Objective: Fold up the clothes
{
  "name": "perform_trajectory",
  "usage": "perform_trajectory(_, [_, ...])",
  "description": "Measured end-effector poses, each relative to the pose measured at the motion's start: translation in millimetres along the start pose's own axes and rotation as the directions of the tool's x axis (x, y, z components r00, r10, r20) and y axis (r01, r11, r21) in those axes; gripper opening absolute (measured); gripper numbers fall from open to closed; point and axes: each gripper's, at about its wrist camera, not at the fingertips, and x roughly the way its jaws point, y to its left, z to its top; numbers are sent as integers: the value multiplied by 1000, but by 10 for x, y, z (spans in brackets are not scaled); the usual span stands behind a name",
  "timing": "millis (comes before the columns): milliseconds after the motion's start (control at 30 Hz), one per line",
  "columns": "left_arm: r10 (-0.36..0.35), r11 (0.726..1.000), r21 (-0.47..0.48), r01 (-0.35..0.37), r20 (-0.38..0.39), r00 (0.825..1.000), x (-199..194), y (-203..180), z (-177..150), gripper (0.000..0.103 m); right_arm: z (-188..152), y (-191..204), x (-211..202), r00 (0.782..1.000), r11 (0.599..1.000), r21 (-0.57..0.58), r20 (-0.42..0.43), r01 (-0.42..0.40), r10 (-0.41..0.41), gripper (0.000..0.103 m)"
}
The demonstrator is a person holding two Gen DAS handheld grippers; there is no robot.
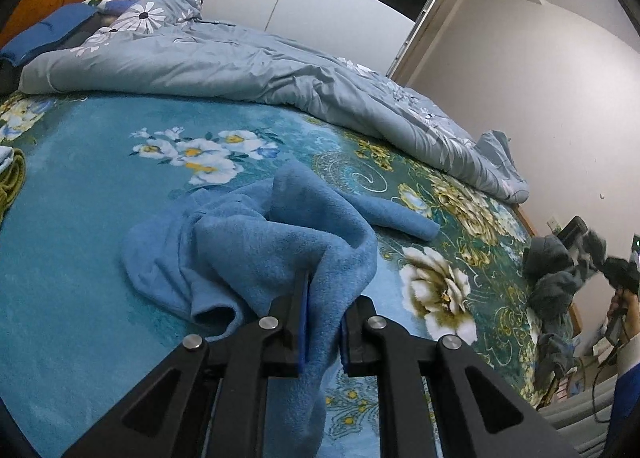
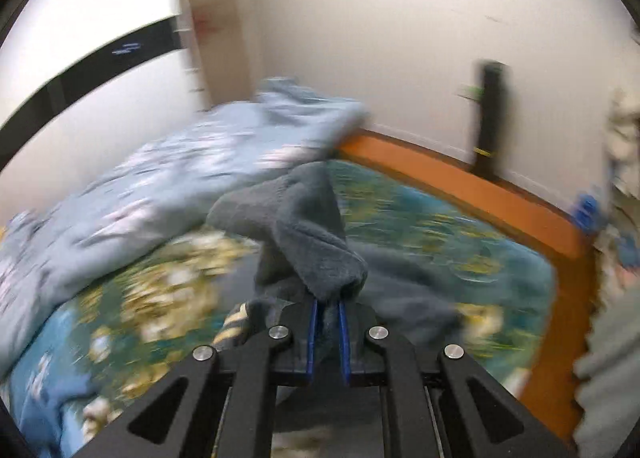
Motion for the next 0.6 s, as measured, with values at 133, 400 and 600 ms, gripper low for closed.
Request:
perform_trajectory(133, [-6,1000,-11,6,-6,1000,-2,17,2,13,-107,-395,100,997,996,78,-67,43,-38,14])
perform_trajectory(400, [41,998,-60,-36,85,996,-354,222,-39,13,-269,-236,-207,999,1000,-24,-25,20,-20,64])
perform_trajectory(600, [2,998,-69,4,84,996,-543,414,-249,13,-232,531,-772,994,972,-234,107,15,10,72])
